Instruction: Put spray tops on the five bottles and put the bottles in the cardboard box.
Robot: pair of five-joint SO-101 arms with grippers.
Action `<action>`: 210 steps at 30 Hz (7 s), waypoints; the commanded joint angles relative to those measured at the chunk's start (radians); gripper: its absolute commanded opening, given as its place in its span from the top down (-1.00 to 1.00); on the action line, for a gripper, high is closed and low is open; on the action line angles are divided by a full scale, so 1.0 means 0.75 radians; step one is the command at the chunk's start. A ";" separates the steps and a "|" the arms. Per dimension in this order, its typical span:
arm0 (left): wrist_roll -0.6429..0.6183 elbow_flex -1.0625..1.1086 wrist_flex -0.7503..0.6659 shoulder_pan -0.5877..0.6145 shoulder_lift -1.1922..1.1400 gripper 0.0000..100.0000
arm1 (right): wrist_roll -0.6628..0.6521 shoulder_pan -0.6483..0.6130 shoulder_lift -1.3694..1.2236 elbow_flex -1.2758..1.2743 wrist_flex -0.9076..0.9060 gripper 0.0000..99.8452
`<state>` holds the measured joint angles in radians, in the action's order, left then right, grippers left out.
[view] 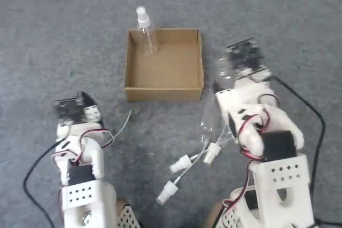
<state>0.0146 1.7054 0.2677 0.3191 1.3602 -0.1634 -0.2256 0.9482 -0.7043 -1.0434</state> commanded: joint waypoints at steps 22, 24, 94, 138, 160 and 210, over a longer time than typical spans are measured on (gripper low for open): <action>0.313 -0.715 1.277 -0.761 0.006 0.64 | 0.268 0.388 0.038 -0.192 0.304 0.94; 0.338 -0.711 1.289 -0.800 0.006 0.64 | 0.268 0.388 0.038 -0.194 0.304 0.94; 0.106 -0.883 0.867 -1.348 -1.270 0.65 | 0.268 0.414 0.038 -0.323 0.480 0.94; 0.350 -1.001 1.244 -0.863 -0.976 0.96 | 0.262 0.412 0.036 -0.325 0.480 0.94; 0.100 -0.944 1.148 -0.205 -0.567 0.96 | 0.258 0.367 0.036 -0.364 0.508 0.94; -1.784 -1.458 0.984 0.090 -1.577 0.78 | 0.258 0.367 0.036 -0.366 0.508 0.94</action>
<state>-1.2927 0.6237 1.0242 0.3836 0.1680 0.0253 0.0629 0.9528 -0.9943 -0.6874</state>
